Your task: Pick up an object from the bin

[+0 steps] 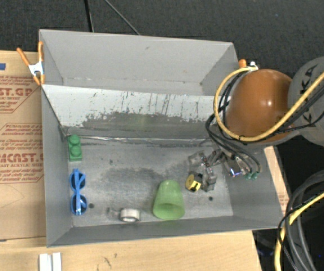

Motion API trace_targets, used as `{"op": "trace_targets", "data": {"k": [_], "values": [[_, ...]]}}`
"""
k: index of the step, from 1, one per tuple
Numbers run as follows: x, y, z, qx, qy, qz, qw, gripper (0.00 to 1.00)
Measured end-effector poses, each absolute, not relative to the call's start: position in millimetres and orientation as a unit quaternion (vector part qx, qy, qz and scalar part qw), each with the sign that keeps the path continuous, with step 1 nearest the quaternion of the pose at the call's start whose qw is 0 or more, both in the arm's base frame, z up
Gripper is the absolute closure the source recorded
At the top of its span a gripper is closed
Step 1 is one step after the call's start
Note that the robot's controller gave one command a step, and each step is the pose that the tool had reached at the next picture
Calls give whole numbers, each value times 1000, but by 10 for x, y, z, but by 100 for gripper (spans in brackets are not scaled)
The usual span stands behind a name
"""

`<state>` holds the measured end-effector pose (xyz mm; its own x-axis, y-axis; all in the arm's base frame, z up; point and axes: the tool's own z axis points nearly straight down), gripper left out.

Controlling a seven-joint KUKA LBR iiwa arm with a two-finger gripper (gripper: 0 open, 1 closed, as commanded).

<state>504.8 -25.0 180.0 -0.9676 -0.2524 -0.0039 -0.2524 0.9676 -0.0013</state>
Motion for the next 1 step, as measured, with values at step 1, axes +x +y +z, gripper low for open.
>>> {"op": "trace_targets", "data": {"k": [1], "values": [[4936,-186,2494,-145,989,-1,4,100]]}}
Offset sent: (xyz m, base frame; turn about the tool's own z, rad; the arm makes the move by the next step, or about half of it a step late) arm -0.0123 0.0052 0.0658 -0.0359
